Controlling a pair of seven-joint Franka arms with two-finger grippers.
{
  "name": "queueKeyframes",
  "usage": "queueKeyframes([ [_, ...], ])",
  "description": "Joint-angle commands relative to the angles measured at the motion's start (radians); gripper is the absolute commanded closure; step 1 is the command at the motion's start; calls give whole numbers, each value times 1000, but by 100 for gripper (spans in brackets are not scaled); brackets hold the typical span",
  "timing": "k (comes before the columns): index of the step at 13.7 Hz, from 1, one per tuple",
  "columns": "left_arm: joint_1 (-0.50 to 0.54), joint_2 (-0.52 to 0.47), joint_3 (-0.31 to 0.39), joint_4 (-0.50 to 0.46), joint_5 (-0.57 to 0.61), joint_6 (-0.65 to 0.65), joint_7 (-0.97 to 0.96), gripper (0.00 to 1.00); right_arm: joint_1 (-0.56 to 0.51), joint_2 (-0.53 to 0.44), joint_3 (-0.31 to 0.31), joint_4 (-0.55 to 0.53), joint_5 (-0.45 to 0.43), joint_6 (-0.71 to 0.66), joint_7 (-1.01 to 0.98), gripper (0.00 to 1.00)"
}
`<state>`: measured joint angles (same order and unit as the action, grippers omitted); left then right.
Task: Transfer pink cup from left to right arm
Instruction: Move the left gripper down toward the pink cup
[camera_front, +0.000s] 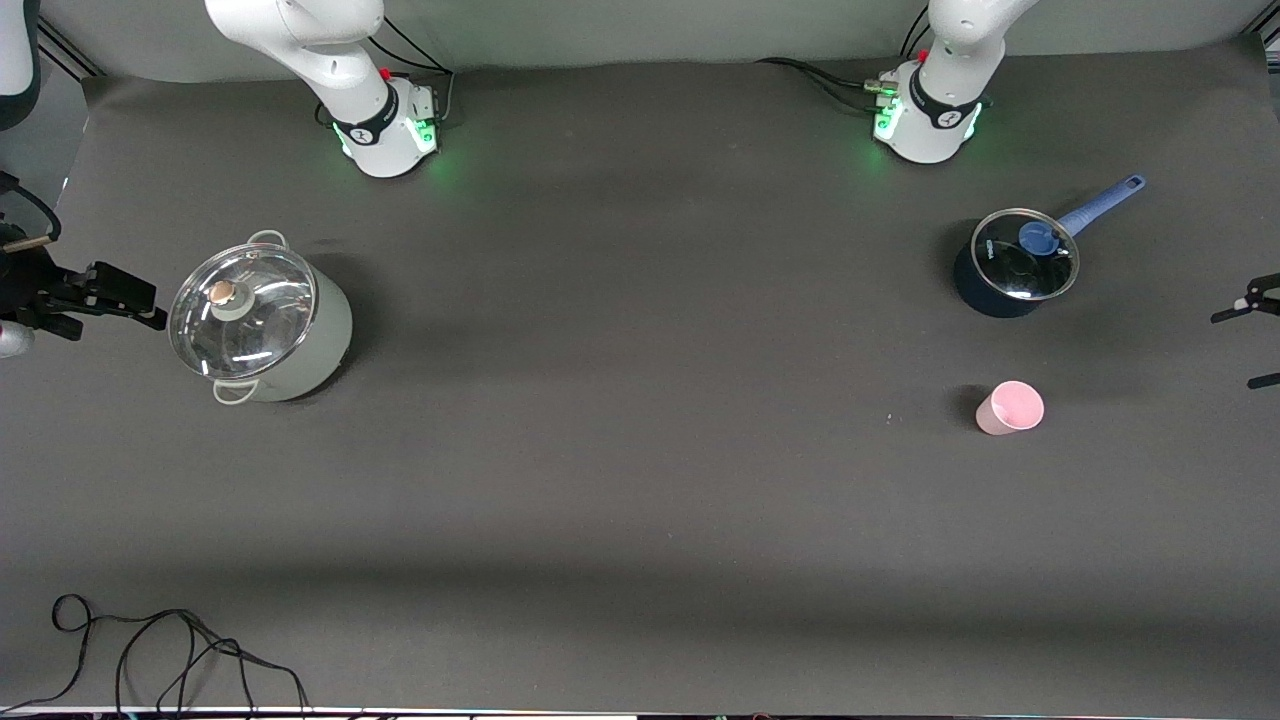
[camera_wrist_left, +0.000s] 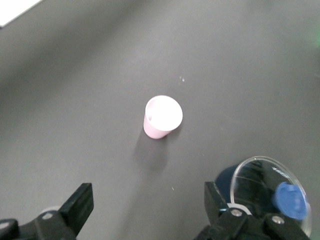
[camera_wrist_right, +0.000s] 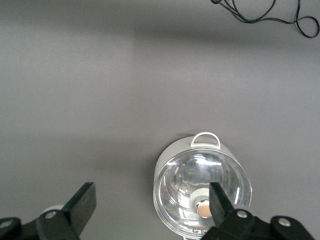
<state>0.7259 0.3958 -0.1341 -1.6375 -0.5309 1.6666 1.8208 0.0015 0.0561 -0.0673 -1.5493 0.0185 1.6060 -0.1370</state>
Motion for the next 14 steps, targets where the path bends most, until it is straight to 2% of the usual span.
queueKeyframes([
  [1, 50, 124, -15, 33, -131, -53, 202, 1, 9, -10, -12, 3, -14, 0, -19, 0],
  [5, 61, 329, -16, 103, -277, -154, 434, 1, 9, -18, -29, 3, -6, -3, -18, 0],
  [14, 60, 566, -18, 103, -402, -206, 813, 1, 11, -16, -26, 2, -6, -5, -12, 0],
])
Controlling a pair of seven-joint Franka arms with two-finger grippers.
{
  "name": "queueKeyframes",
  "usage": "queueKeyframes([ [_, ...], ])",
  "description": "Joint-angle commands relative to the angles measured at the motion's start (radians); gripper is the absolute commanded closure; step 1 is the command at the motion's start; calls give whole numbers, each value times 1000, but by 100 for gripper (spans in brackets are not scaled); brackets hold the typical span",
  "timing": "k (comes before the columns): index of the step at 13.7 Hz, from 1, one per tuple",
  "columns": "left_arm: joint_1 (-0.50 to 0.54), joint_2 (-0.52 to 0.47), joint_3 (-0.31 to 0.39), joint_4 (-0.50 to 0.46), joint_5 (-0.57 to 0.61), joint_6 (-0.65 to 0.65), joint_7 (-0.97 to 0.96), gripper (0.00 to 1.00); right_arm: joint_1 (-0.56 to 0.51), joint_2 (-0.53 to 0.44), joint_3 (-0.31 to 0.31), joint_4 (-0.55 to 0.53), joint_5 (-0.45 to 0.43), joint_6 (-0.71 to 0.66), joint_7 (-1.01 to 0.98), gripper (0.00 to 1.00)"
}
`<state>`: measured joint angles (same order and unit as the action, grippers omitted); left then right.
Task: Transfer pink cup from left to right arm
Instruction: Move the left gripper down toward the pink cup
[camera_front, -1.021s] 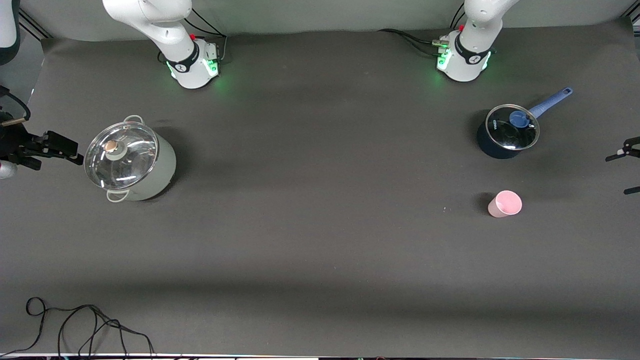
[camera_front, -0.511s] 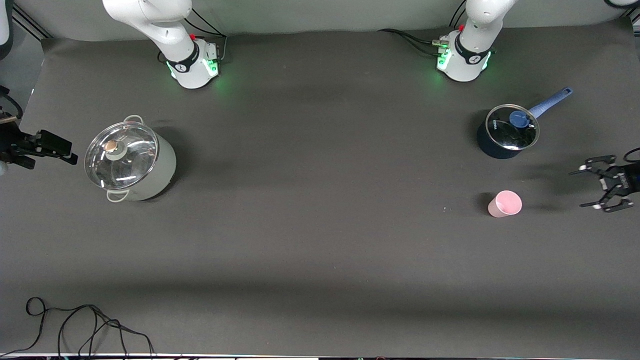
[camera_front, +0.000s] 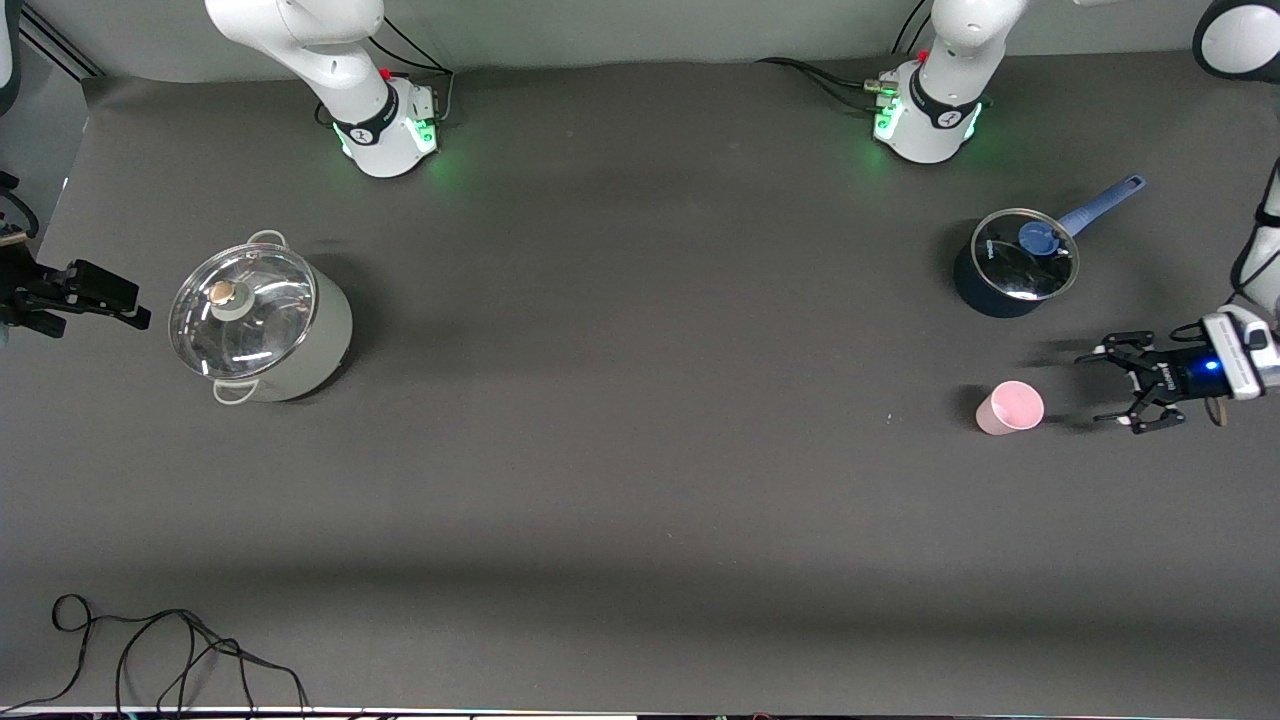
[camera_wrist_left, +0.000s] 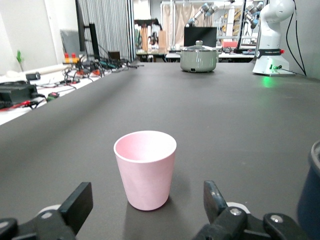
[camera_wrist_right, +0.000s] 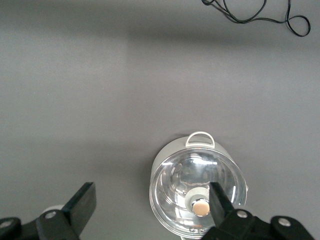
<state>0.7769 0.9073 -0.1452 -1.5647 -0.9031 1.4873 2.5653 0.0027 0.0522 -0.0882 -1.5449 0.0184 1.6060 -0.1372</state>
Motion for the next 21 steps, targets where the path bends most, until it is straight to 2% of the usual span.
queueKeyframes([
  [1, 9, 71, -7, 31, -33, -22, 78, 1, 10, -12, -4, -1, -6, -5, -10, 0],
  [5, -7, 130, -10, 32, -79, -16, 107, 1, 11, -11, 2, -3, -6, -6, -7, 0],
  [12, -56, 154, -17, 31, -134, 36, 139, 1, 13, -11, 2, -3, -6, -11, -7, 0],
  [21, -129, 182, -19, 28, -204, 37, 154, 1, 13, -11, 2, -4, -6, -14, -5, 0],
])
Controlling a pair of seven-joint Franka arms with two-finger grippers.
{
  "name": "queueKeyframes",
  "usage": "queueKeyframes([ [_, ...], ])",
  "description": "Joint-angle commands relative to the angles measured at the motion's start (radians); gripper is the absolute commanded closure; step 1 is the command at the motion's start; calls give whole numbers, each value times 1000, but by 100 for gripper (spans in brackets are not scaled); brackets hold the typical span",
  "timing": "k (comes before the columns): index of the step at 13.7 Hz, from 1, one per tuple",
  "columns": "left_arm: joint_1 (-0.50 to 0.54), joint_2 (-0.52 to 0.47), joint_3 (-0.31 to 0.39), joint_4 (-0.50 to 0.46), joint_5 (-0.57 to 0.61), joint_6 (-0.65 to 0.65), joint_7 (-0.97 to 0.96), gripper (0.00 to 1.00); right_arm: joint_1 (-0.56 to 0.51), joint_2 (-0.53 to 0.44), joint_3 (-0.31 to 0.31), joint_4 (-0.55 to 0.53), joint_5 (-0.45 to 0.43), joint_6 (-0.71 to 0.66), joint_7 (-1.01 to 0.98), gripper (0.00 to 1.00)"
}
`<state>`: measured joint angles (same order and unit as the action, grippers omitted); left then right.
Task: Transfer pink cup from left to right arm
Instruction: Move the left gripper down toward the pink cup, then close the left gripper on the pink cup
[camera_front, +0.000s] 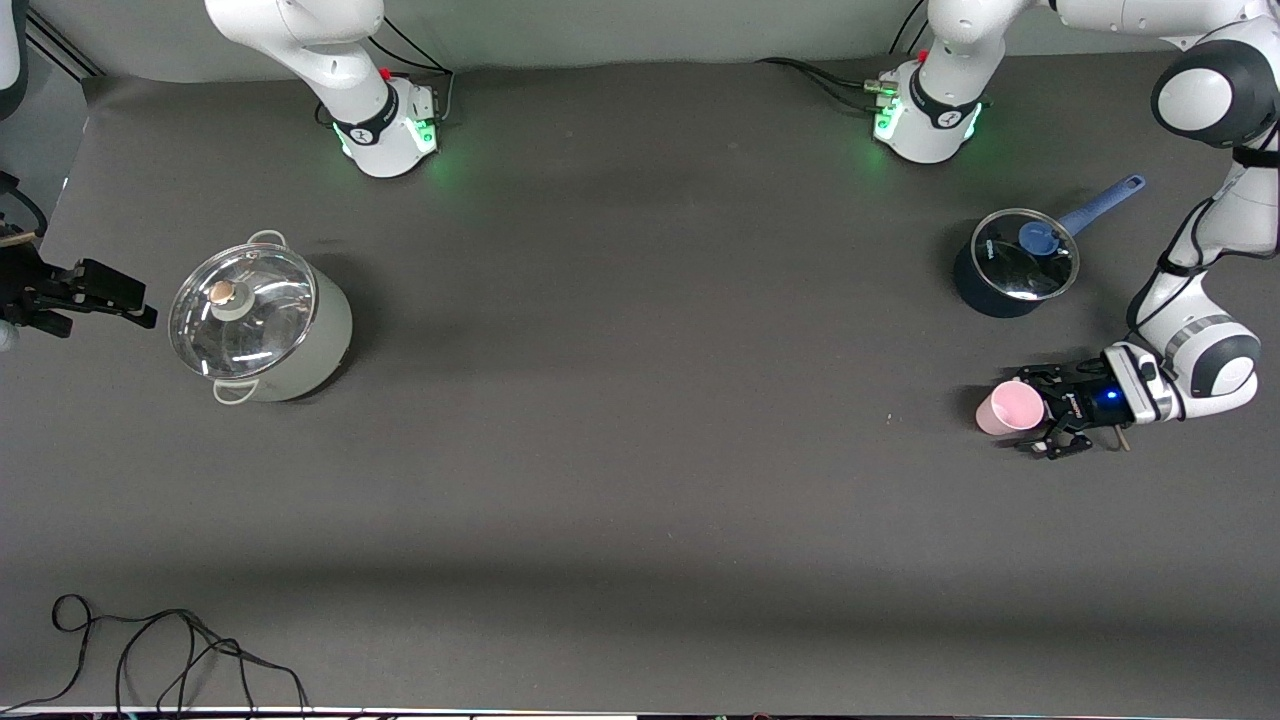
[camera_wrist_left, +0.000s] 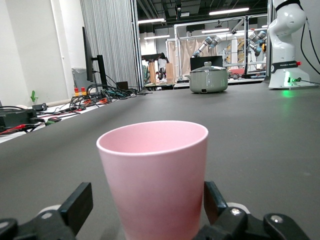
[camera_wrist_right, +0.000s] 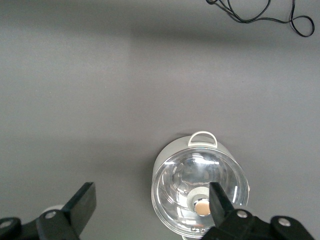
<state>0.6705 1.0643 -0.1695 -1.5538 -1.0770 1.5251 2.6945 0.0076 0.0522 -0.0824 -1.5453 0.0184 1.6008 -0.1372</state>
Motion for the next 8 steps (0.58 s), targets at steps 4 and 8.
queueKeyframes([
  [4, -60, 26, 5, 15, -60, 17, 25, 1, 8, -12, -3, -4, -6, -9, -5, 0],
  [8, -87, 32, 5, 14, -89, 23, 25, 1, 8, -12, -3, -6, -5, -9, -2, 0],
])
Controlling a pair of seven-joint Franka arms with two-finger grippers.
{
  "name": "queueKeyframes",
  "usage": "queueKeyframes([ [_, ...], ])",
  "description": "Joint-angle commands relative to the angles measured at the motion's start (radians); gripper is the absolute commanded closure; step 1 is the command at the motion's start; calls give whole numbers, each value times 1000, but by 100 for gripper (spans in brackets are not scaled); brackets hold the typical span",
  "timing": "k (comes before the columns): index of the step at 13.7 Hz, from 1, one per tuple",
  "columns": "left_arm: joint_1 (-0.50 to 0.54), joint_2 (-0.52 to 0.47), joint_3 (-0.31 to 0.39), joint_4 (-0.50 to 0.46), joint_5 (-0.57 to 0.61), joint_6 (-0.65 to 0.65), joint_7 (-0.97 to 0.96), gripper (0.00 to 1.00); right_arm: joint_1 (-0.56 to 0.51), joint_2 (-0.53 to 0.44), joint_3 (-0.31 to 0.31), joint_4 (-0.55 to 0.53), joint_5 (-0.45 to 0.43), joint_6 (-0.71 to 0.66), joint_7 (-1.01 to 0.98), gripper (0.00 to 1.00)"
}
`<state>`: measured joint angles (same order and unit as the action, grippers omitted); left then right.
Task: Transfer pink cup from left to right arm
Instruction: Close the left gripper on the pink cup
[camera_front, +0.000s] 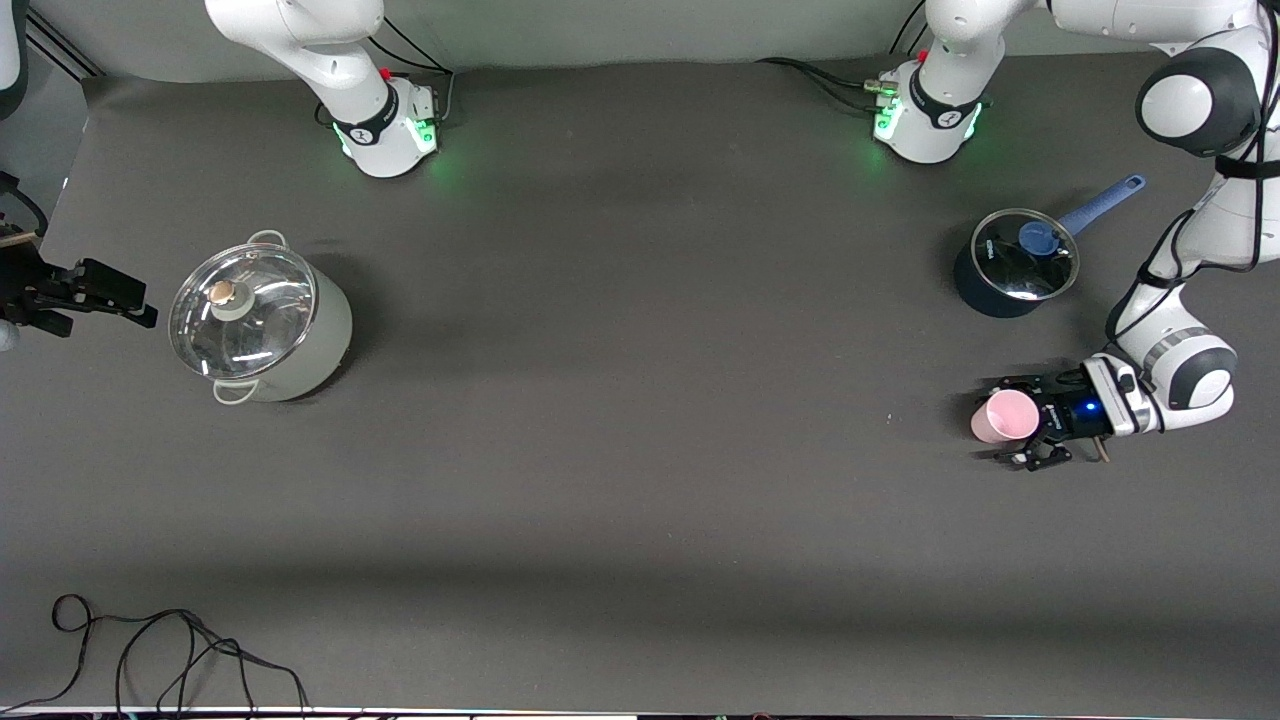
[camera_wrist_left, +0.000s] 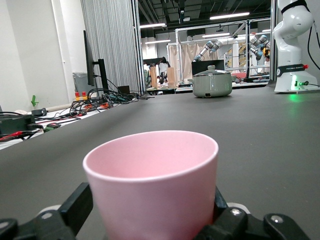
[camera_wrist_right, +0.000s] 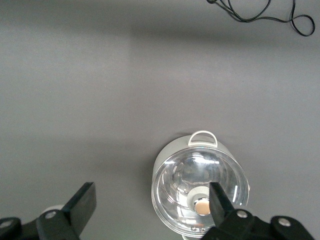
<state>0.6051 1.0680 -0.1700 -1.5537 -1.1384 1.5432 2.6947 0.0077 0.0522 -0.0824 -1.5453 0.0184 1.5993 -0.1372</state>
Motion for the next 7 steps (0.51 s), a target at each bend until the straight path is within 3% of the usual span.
queueKeyframes([
  [1, -22, 29, 6, 14, -27, 5, 25, 2, 8, -12, -3, -7, -5, -7, -2, 0],
  [2, -22, 29, 6, 14, -27, 5, 25, 9, 8, -15, -3, -10, -5, -10, -1, 0],
  [3, -22, 29, 6, 14, -26, 5, 36, 56, 8, -15, -3, -10, -5, -12, -1, 0],
  [4, -24, 29, 6, 14, -29, 5, 54, 95, 8, -15, -5, -9, -5, -12, 1, 0],
  [5, -30, 29, 6, 14, -41, 8, 57, 100, 8, -15, -5, -9, -5, -12, -1, 0],
  [7, -41, 27, 6, 17, -44, 11, 57, 100, 8, -15, -5, -9, -5, -12, 5, 0],
])
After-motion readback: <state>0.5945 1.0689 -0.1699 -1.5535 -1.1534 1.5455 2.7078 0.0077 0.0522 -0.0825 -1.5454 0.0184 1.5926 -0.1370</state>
